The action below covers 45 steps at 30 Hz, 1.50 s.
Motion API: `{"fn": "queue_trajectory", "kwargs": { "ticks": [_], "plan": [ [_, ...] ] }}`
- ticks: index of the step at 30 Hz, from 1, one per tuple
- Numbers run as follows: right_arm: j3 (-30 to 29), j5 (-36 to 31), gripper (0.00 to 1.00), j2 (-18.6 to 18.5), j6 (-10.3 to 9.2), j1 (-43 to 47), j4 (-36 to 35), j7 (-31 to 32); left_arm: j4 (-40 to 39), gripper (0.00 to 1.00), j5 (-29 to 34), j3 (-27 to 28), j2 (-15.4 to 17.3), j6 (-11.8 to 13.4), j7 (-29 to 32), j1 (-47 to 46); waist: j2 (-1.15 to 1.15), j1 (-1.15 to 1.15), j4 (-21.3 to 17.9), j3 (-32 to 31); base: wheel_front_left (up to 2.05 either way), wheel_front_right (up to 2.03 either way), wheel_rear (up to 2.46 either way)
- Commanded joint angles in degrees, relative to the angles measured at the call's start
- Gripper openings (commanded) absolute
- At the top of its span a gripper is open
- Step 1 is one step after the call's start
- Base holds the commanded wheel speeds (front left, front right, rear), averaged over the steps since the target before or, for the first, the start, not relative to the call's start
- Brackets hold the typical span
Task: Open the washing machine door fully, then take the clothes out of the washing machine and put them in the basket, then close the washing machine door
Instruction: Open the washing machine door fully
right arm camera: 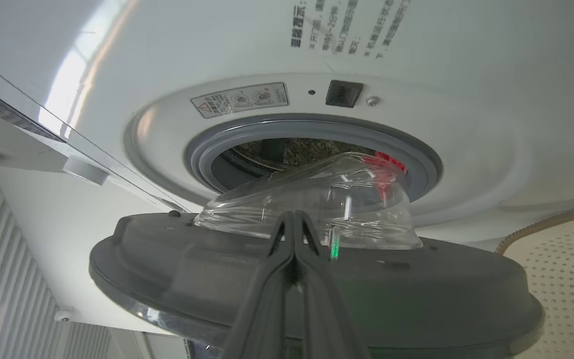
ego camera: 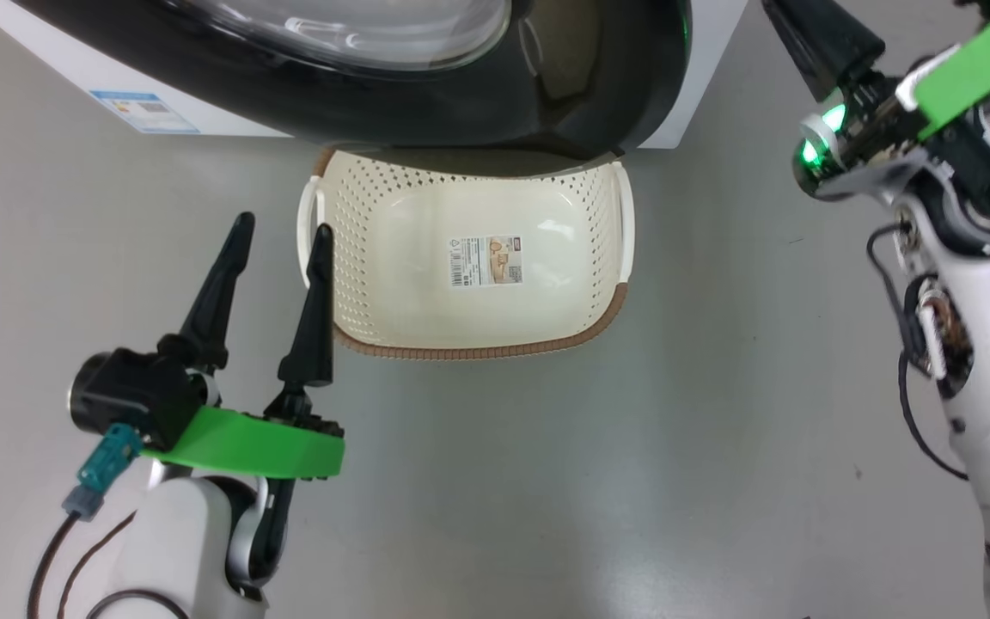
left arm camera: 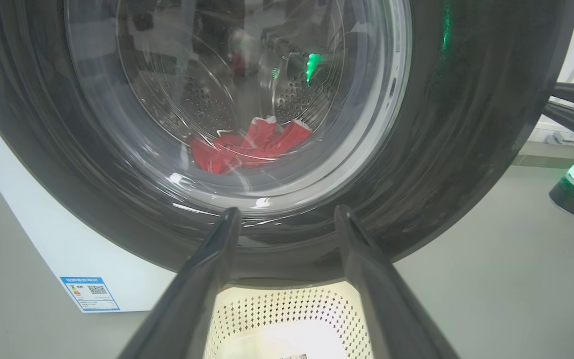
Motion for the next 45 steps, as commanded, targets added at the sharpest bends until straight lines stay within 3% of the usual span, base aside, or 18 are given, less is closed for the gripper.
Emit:
{"fn": "queue_trajectory", "kwargs": {
  "ticks": [1,6,13,24,45],
  "plan": [
    [0.13,3.69,0.00,0.76,0.44,-2.58,0.88,3.77,-1.22,1.00,-0.28,1.36,1.43,0.29,-0.45,-0.53,0.00,0.00,0.26,0.09,0.00,0.00,0.00],
    [1.23,11.77,0.00,0.02,0.44,-8.79,8.87,13.60,-0.99,1.00,-0.61,0.49,1.43,0.24,-0.45,-0.82,0.00,0.00,0.80,0.23,0.00,0.00,0.00],
    [4.77,13.93,0.00,-0.74,0.44,-13.17,13.02,19.02,-0.69,1.00,-0.95,-0.51,1.43,0.27,-0.45,-0.74,0.00,0.00,1.51,0.07,0.00,0.00,0.00],
    [8.39,13.09,0.00,-0.97,0.44,-13.26,13.61,20.25,-0.56,1.00,-1.96,-1.36,1.43,0.87,-0.45,-0.46,0.00,0.00,2.58,-1.68,0.00,0.00,0.00],
    [12.03,14.79,0.00,1.65,0.44,0.78,12.01,21.38,0.77,1.00,-1.52,2.06,1.43,1.65,-0.45,5.02,0.00,0.00,5.26,-14.45,0.00,0.00,0.00]
  ]
}}
